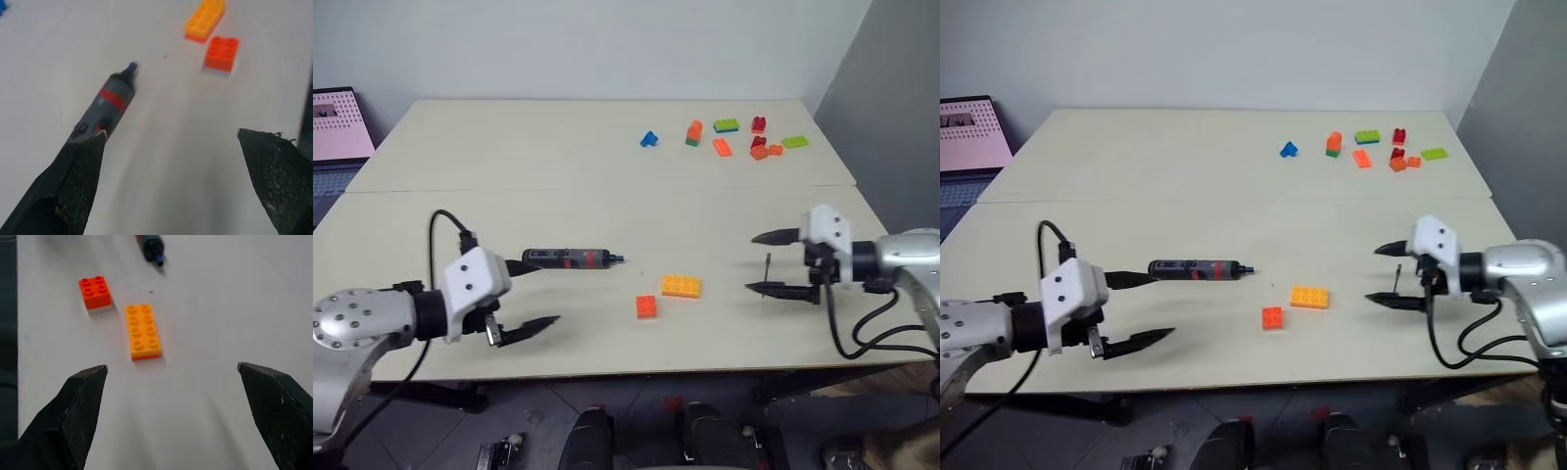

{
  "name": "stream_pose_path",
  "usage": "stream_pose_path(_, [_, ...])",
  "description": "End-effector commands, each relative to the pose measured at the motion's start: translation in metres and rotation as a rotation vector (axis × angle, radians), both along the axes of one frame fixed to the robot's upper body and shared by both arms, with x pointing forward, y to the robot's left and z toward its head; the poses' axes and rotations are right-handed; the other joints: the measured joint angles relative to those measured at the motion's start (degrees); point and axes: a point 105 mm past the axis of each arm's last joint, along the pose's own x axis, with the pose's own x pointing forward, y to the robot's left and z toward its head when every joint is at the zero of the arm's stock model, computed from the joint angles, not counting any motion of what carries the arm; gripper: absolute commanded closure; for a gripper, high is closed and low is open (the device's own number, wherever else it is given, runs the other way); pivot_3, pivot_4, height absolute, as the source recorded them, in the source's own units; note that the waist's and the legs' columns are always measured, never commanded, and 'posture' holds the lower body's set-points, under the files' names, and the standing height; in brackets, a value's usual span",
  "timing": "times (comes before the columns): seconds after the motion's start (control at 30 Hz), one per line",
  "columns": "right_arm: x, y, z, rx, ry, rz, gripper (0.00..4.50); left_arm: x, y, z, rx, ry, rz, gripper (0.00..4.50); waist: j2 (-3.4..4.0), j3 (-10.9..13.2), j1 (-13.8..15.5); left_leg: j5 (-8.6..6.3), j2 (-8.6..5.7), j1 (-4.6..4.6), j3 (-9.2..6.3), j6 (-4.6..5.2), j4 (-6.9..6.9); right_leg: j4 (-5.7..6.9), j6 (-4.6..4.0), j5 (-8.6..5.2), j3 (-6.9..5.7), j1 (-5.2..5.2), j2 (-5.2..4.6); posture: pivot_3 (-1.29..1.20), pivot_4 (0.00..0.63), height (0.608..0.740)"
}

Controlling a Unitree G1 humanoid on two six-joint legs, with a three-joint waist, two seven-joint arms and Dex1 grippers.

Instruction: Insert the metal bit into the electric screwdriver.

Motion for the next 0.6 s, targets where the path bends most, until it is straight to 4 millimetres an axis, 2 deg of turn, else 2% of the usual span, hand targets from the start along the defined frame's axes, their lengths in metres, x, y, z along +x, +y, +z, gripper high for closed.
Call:
stream_pose_path(0.03, [0.013, 0.02, -0.012, -0.048, -0.007, 0.065, 0.01, -0.006, -0.021, 0.004, -0.032, -0.021, -0.076, 0.0, -0.01, 0.0, 0.0, 0.0, 0.0, 0.01, 0.0, 0.0, 0.01, 0.04, 0.0, 0.0, 0.0, 0.01, 0.01, 0.0, 0.15, 0.74])
stream_pose_path(0.23, [0.028, 0.047, -0.035, -0.045, 0.003, 0.119, 0.01, -0.018, -0.038, -0.005, -0.047, -0.003, -0.163, 0.0, -0.01, 0.0, 0.0, 0.0, 0.02, -0.02, -0.02, 0.0, 0.01, 0.09, 0.02, 0.01, 0.01, -0.04, 0.06, 0.0, 0.15, 0.74])
stream_pose_path(0.37, [0.031, 0.059, -0.046, -0.026, 0.027, 0.144, 0.01, -0.019, -0.044, -0.007, -0.058, -0.023, -0.197, 0.0, -0.01, 0.0, 0.0, 0.0, 0.02, -0.02, -0.02, 0.0, 0.01, 0.12, 0.03, 0.03, 0.01, -0.07, 0.09, 0.0, 0.15, 0.74])
stream_pose_path(0.5, [0.034, 0.063, -0.05, -0.022, 0.017, 0.149, 0.73, -0.017, -0.047, -0.009, -0.082, -0.039, -0.213, 0.0, -0.01, 0.0, 0.1, 0.0, 0.01, 0.0, -0.03, 0.0, 0.08, 0.12, 0.0, 0.01, 0.02, -0.01, 0.08, 0.0, 0.15, 0.74])
stream_pose_path(0.6, [0.032, 0.064, -0.052, -0.025, 0.011, 0.158, 1.53, -0.018, -0.05, -0.011, -0.102, -0.038, -0.238, 0.0, -0.01, 0.0, 0.0, 0.0, 0.01, 0.01, -0.03, 0.0, 0.1, 0.14, 0.01, 0.02, 0.02, 0.0, 0.09, 0.0, 0.15, 0.74])
